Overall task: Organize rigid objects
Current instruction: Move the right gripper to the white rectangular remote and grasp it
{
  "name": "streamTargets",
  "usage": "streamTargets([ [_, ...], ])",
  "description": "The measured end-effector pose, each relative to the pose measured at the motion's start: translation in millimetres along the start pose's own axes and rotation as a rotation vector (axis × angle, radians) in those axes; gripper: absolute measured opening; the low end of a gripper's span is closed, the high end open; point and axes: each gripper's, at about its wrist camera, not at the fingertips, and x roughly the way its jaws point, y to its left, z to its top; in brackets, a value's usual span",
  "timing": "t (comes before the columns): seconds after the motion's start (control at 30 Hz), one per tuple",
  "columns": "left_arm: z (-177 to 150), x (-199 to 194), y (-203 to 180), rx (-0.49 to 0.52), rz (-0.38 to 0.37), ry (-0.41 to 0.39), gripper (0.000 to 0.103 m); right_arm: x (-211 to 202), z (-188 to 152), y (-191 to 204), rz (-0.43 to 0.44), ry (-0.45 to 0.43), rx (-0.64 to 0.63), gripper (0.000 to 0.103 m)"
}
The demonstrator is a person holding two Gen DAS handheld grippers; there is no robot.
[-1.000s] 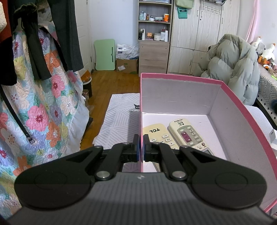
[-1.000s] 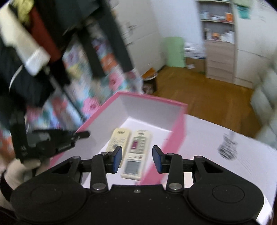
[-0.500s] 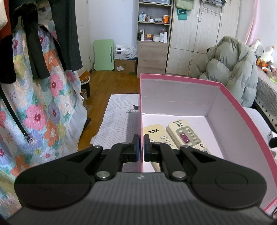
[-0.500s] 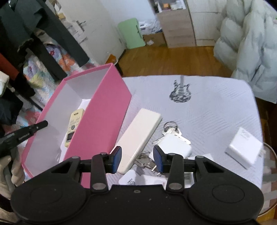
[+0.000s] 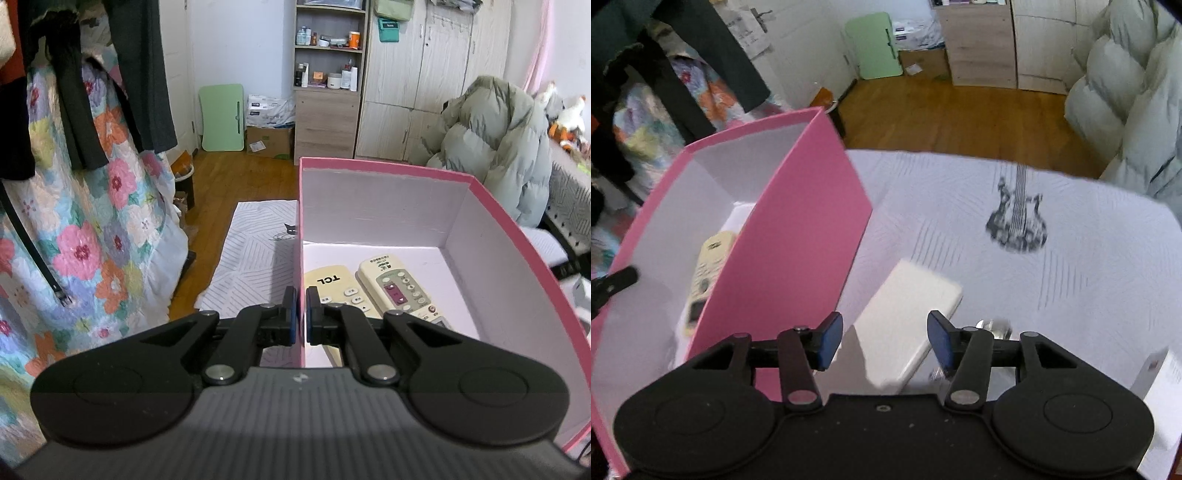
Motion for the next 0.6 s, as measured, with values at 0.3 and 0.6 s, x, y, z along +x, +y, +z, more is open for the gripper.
streamTargets([
  [0.3, 1, -3, 0, -0.001, -0.001, -0.012, 0.004, -1, -2, 4, -0.017, 0.008, 0.037, 0.059],
  [0.6, 0, -3, 3, -0.004, -0.005, -0.032, 0.004, 12, -14, 0, -0.066, 0.018, 0.083, 0.067],
])
